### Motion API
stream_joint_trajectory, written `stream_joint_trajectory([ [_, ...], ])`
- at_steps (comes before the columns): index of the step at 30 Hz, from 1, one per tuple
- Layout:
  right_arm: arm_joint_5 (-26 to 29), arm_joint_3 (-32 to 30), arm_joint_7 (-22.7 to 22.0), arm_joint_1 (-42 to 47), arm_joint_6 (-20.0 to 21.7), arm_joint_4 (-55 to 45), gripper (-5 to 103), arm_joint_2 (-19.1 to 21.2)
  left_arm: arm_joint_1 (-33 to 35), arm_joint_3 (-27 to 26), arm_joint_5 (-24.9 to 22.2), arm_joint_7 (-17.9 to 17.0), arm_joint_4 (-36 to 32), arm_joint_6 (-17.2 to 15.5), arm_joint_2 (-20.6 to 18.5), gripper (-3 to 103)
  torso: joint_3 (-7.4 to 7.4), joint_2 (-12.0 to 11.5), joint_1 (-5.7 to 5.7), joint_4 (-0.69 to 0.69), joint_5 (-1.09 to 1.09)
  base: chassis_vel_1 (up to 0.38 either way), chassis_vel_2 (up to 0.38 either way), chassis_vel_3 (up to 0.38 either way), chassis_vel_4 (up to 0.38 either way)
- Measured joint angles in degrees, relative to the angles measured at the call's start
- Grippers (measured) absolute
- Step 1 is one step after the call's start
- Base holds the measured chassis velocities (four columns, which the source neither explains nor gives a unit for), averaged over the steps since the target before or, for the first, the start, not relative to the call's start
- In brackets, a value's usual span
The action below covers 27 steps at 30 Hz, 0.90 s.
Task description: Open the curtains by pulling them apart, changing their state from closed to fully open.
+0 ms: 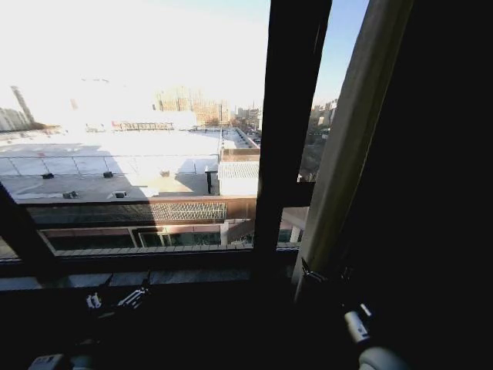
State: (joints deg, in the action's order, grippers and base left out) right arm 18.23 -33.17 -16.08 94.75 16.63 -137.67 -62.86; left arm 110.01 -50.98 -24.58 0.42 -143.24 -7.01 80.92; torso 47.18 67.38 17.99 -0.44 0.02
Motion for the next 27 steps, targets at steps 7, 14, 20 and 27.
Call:
stream_joint_trajectory([
  [7, -0.08, 0.23, 0.15, 0.08, 0.0, 0.18, 100, 0.24, 0.28, -0.05, 0.26, 0.04, 0.0, 0.13, 0.99, 100, 0.0, 0.0, 0.0, 0.0, 0.0, 0.359, 0.346, -0.362, -0.343],
  [14, -0.21, 0.46, 0.34, -0.11, 0.0, 0.51, 100, 0.55, 0.73, -0.08, 0.91, 0.12, 0.0, 0.95, 1.97, 100, 0.0, 0.0, 0.0, 0.01, -0.01, 0.346, 0.362, -0.349, -0.361],
  [20, -0.51, 0.69, 0.78, -0.15, 0.0, 0.66, 100, 0.6, 1.12, -0.06, 1.54, 0.22, 0.0, 1.91, 2.4, 100, 0.0, 0.0, 0.0, 0.0, -0.01, 0.349, 0.355, -0.351, -0.361],
  [27, -0.82, 1.17, 1.01, -0.36, 0.0, 1.17, 100, 0.98, 1.39, 0.02, 1.77, 0.29, 0.0, 2.19, 3.14, 100, 0.0, 0.0, 0.0, 0.0, 0.0, 0.362, 0.349, -0.365, -0.339],
])
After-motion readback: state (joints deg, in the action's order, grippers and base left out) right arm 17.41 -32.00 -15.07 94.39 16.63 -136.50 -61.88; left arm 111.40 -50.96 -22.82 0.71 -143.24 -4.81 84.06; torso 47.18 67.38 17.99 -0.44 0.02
